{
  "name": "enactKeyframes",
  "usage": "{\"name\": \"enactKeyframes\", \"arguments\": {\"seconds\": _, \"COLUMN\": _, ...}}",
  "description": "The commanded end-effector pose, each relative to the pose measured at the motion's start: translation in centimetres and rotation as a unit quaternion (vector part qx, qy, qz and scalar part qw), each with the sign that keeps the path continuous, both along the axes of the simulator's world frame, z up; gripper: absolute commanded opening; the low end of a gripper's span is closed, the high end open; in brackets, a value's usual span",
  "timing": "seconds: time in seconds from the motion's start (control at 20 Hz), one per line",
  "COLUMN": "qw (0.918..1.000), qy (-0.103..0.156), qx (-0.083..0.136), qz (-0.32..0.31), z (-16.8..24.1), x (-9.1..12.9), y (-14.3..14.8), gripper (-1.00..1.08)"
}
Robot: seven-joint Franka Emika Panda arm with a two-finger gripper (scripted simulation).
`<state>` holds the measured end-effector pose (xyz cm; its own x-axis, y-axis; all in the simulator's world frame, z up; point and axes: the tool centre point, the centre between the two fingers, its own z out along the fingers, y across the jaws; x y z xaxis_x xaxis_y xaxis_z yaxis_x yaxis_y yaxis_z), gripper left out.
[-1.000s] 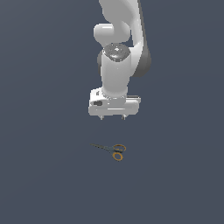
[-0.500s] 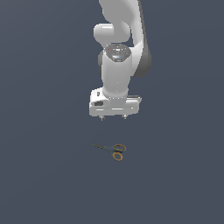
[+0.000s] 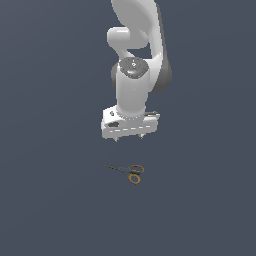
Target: Pick up the object and move it to a goal position.
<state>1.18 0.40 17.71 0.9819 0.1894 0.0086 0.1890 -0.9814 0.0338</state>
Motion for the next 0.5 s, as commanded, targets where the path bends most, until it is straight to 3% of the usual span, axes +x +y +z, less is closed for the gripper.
{"name": "enactKeyframes", "arguments": {"seconds": 0.0, "qw": 0.9998, "qy": 0.001, "qx": -0.001, "qz": 0.022, "z": -0.5, "x": 0.3, "y": -0.1, "gripper": 1.0}}
{"name": "enactKeyframes", "arguments": {"seconds": 0.45, "qw": 0.991, "qy": 0.008, "qx": -0.002, "qz": 0.134, "z": -3.3, "x": 1.9, "y": -0.7, "gripper": 1.0}}
